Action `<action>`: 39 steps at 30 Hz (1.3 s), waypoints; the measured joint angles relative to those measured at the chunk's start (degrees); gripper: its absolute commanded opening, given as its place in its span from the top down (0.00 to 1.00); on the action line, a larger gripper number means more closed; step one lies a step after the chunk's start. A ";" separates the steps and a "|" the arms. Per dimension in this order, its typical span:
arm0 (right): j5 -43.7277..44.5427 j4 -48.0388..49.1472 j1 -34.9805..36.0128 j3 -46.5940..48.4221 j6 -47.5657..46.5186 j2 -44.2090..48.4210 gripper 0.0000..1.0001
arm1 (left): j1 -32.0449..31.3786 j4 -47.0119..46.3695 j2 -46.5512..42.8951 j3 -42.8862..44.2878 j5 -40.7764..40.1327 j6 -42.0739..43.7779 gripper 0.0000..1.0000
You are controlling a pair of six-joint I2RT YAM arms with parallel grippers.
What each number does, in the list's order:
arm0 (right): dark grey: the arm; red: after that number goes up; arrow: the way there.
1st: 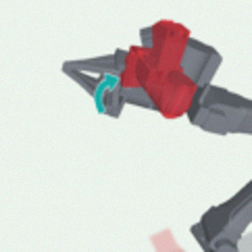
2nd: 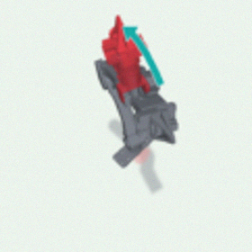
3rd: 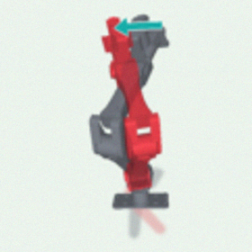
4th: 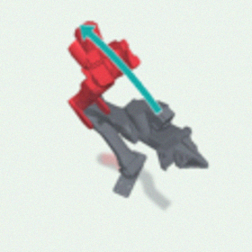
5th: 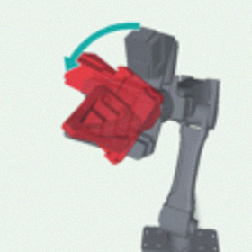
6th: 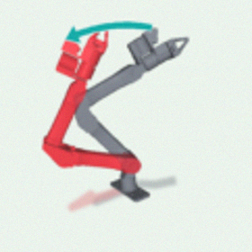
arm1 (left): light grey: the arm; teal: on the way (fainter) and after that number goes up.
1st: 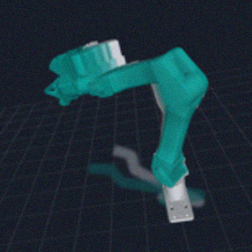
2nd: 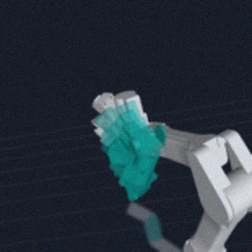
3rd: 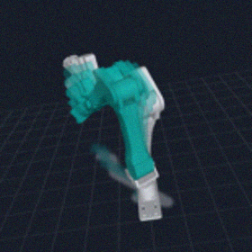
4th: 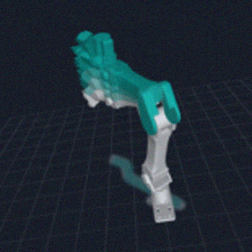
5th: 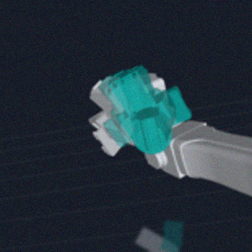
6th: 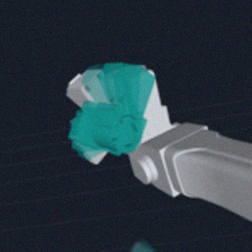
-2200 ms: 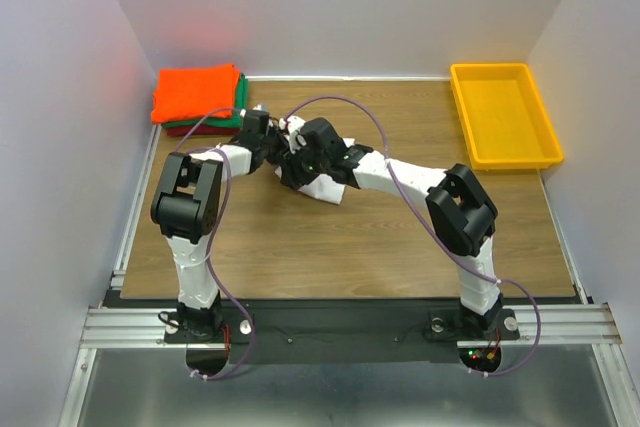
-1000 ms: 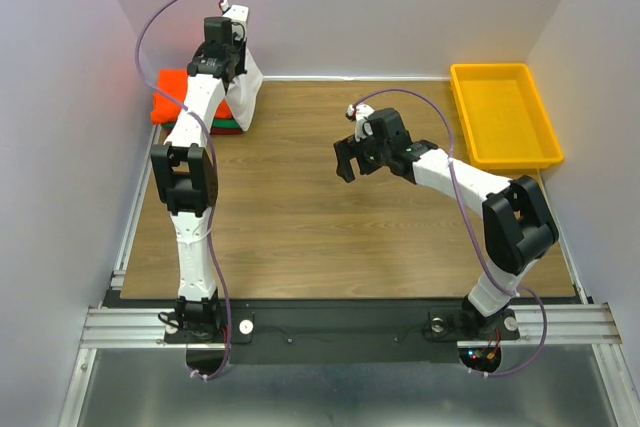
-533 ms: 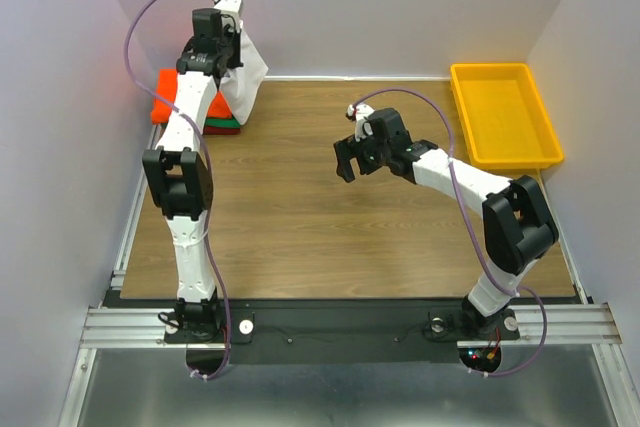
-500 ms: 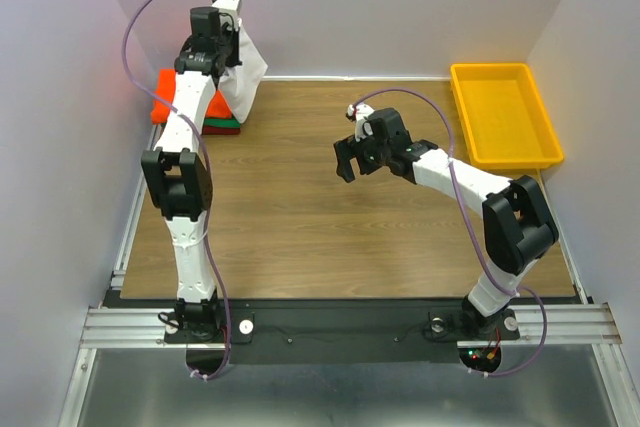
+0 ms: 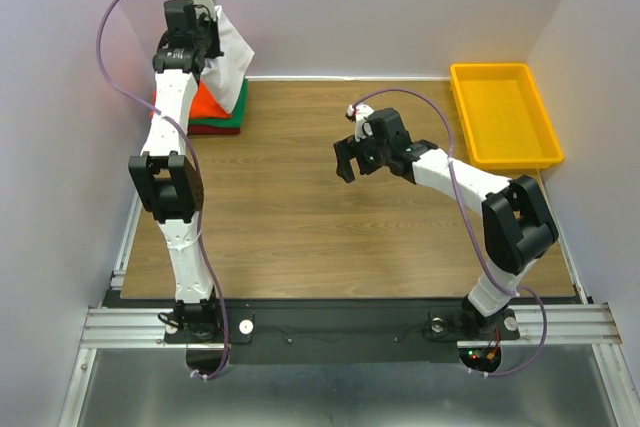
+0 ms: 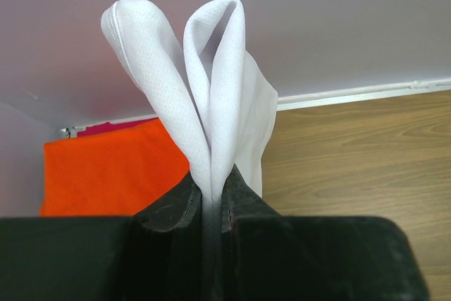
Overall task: Fold and stack the t-shirts
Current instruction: Neatly place the folded tshirt to the corner
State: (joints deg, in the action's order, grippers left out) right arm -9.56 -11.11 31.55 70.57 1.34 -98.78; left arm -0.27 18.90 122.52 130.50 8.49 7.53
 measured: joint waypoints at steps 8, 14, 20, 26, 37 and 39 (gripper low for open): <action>0.00 0.00 0.00 0.00 0.00 -1.38 0.00 | 5.16 -0.87 2.84 0.00 3.34 -2.23 1.00; -0.09 -0.04 0.00 0.00 0.02 -2.34 0.00 | 8.55 -0.98 7.65 0.02 5.55 -3.54 1.00; -0.28 -0.04 0.00 0.00 0.07 -2.69 0.00 | 10.93 -1.33 10.14 0.02 6.73 -3.67 1.00; -0.55 -0.11 0.00 0.07 0.20 -3.28 0.00 | 12.57 -1.92 10.73 0.02 7.21 -3.26 1.00; -0.96 -0.70 0.00 0.35 0.61 -3.78 0.00 | 14.27 -2.25 14.03 3.91 3.87 0.33 0.28; -0.94 -0.94 0.00 0.59 0.61 -3.78 0.00 | 14.64 -2.08 14.47 4.68 3.30 1.01 0.27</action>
State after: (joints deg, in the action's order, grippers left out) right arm -10.50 -12.05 31.55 71.16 1.96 -102.56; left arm 14.37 16.82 136.99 135.17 11.79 8.54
